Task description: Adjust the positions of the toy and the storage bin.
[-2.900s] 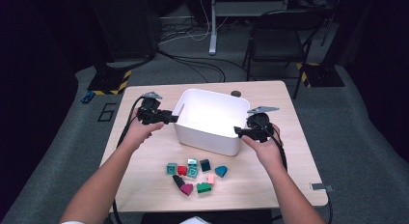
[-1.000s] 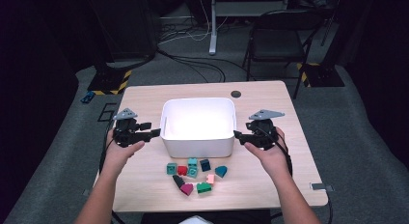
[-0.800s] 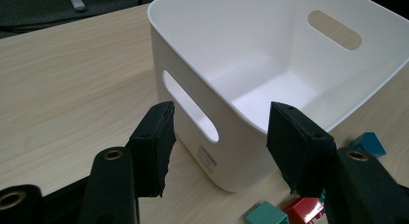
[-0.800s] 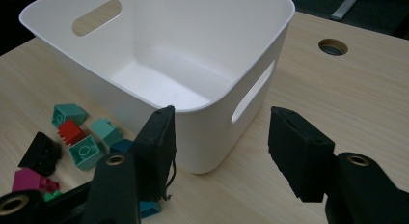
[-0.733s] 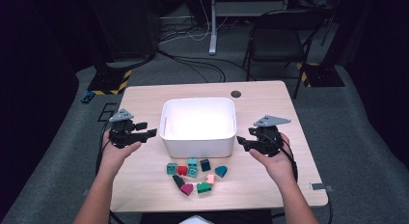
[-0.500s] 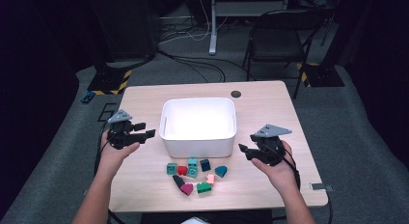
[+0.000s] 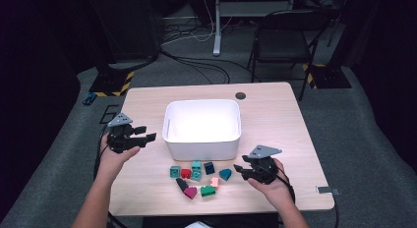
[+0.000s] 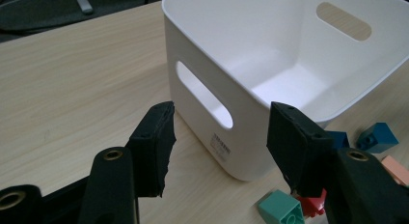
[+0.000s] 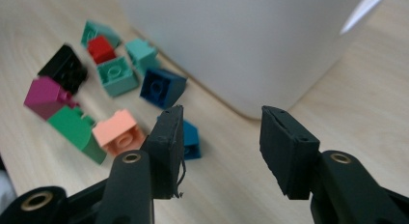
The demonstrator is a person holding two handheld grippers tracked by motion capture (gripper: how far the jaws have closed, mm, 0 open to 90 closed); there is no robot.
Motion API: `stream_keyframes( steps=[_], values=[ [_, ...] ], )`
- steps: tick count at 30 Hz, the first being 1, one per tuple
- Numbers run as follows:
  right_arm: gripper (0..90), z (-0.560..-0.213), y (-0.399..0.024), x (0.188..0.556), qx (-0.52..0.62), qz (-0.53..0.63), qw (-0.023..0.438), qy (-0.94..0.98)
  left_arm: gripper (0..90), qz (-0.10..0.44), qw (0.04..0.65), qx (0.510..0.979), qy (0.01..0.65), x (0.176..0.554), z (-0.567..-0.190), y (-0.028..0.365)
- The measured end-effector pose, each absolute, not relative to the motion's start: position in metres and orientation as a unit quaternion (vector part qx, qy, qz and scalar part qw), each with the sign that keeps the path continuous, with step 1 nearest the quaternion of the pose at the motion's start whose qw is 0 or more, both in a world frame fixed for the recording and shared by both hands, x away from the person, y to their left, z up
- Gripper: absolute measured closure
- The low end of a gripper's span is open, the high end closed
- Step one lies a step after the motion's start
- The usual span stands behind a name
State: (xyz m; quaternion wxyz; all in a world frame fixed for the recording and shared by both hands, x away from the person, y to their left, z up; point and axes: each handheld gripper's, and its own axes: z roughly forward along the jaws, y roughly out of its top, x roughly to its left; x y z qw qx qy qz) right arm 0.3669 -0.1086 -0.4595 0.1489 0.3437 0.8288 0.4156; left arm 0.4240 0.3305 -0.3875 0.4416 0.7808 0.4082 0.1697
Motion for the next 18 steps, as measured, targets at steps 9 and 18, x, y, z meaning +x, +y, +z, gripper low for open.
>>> stream_keyframes(
  steps=[9,18],
  values=[
    [52.4,-0.478,-0.09,0.368,0.319,0.413,0.122,0.844,42.9,0.178,0.448,0.771,0.417,0.424,-0.385,0.339],
    [48.7,-0.492,-0.081,0.371,0.31,0.395,0.11,0.858,42.9,0.179,0.45,0.767,0.421,0.422,-0.385,0.344]
  ],
)
